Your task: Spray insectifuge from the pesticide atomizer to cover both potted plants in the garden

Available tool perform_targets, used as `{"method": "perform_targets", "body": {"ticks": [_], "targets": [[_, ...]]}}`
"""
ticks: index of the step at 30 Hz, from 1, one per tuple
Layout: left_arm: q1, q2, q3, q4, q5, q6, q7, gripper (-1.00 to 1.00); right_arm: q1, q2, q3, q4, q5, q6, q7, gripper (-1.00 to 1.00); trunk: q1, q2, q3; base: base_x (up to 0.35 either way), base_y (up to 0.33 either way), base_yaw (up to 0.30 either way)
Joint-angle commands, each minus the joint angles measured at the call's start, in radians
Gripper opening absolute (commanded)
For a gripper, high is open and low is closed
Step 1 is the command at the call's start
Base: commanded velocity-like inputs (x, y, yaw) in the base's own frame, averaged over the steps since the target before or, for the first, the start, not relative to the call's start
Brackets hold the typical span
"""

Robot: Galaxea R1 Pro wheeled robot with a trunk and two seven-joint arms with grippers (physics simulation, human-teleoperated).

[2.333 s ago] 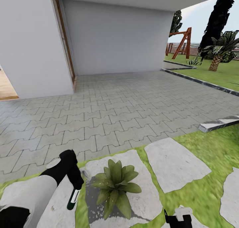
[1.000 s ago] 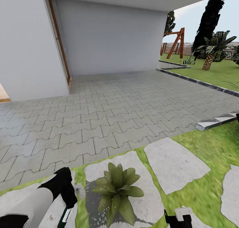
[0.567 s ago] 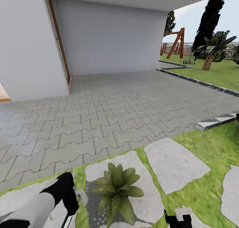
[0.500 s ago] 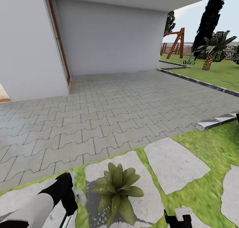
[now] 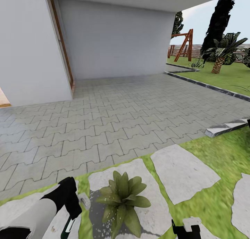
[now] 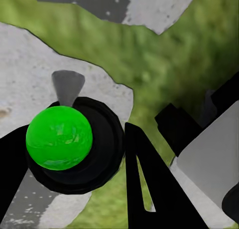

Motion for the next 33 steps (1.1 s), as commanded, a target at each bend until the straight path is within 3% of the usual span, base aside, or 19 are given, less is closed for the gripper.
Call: {"method": "perform_targets", "body": {"ticks": [1,6,11,18,26,33], "targets": [[0.001,0.001,-0.006,-0.002,0.000,0.008,-0.005,-1.00,0.000,0.000,0.009,0.000,-0.010,-0.003,-0.002,1.00,0.000,0.000,-0.001,0.000,0.000,0.000],[0.006,-0.005,-0.010,0.001,-0.009,0.008,0.003,-1.00,0.000,0.000,0.009,0.000,-0.009,-0.003,-0.002,1.00,0.000,0.000,-0.001,0.154,0.081,-0.133],[0.017,0.009,-0.004,0.015,-0.004,0.000,0.064,-1.00,0.000,0.000,0.009,0.000,-0.009,-0.003,-0.002,1.00,0.000,0.000,-0.001,0.011,0.005,-0.043],[0.041,0.029,-0.004,0.017,0.003,-0.003,0.069,-1.00,0.000,0.000,0.009,0.000,-0.009,-0.003,-0.002,1.00,0.000,0.000,-0.001,0.000,0.000,-0.001],[0.075,0.026,0.000,0.004,0.014,-0.003,0.080,-1.00,0.000,0.001,0.009,0.000,-0.009,-0.003,-0.002,1.00,0.000,0.000,-0.001,0.000,0.000,0.000],[0.070,0.030,0.023,-0.116,0.018,-0.003,0.108,-1.00,0.000,-0.004,0.009,0.000,-0.009,-0.003,-0.002,1.00,0.000,0.000,-0.001,0.000,0.000,0.000]]}}
